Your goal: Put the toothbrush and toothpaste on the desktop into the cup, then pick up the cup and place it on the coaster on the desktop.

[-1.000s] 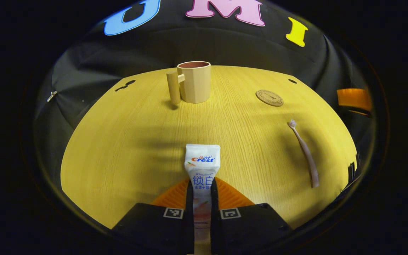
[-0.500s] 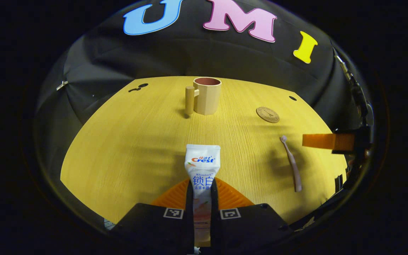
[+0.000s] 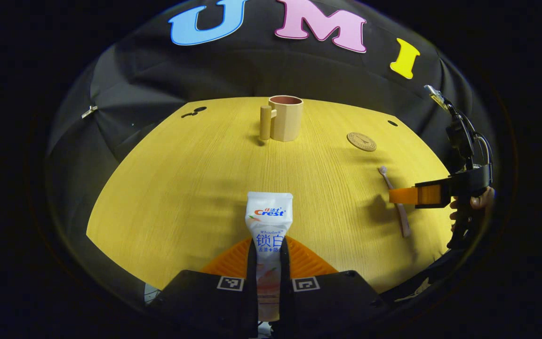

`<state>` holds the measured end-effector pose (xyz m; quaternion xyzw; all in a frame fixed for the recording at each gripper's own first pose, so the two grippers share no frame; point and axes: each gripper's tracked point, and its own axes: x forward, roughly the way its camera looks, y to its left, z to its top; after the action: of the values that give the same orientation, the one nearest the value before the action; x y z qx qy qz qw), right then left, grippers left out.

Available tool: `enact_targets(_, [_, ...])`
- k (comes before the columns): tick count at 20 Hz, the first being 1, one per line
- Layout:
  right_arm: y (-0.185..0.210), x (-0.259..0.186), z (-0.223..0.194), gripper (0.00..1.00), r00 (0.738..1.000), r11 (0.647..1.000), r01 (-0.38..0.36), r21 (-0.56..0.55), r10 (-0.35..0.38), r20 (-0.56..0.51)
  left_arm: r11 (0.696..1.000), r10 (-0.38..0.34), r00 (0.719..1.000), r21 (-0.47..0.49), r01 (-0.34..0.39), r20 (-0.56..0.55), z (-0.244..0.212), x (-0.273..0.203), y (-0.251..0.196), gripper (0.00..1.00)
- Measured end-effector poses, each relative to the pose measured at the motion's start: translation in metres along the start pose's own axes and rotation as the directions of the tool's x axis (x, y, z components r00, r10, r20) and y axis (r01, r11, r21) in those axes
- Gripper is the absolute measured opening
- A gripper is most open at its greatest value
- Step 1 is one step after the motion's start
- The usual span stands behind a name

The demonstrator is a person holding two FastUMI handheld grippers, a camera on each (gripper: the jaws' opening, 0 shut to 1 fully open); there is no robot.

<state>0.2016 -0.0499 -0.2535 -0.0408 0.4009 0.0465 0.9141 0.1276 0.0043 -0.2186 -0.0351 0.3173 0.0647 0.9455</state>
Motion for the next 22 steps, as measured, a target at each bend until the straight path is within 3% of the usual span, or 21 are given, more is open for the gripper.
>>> enact_targets(5, [0.006,0.004,-0.007,0.98,1.0,0.999,0.023,-0.03,-0.023,-0.009,1.0,0.005,1.0,-0.011,-0.005,0.015,-0.001,-0.006,0.009,0.23])
enact_targets(8, [0.007,0.004,-0.008,0.7,0.999,0.999,0.033,-0.022,-0.034,-0.03,1.0,0.007,1.0,-0.024,-0.007,0.011,-0.008,-0.008,0.013,0.23])
enact_targets(9, [0.007,0.002,-0.007,0.65,0.999,0.999,0.037,-0.021,-0.038,-0.035,0.999,0.006,1.0,-0.037,-0.006,0.004,-0.011,-0.009,0.015,0.23])
enact_targets(11, [0.006,0.005,-0.004,0.26,0.999,0.999,0.04,-0.023,-0.041,-0.026,0.998,0.006,1.0,-0.059,-0.007,-0.009,-0.018,-0.008,0.016,0.23])
enact_targets(12, [0.006,0.003,-0.005,0.31,0.999,0.999,0.037,-0.032,-0.037,-0.014,0.998,0.007,1.0,-0.066,-0.009,-0.016,-0.021,-0.007,0.017,0.23])
enact_targets(13, [0.008,0.002,-0.003,0.14,1.0,0.998,0.023,-0.066,-0.024,-0.006,0.998,0.008,1.0,-0.069,-0.009,-0.021,-0.023,-0.007,0.017,0.23])
enact_targets(17, [0.018,0.0,-0.011,0.07,0.997,0.971,-0.075,-0.227,0.071,-0.025,0.998,0.003,1.0,-0.061,-0.004,-0.026,-0.026,-0.006,0.013,0.23])
enact_targets(22, [0.009,-0.004,-0.015,0.07,0.993,0.975,-0.117,-0.187,0.109,-0.053,0.998,-0.011,1.0,-0.066,0.011,-0.008,-0.013,0.0,0.004,0.23])
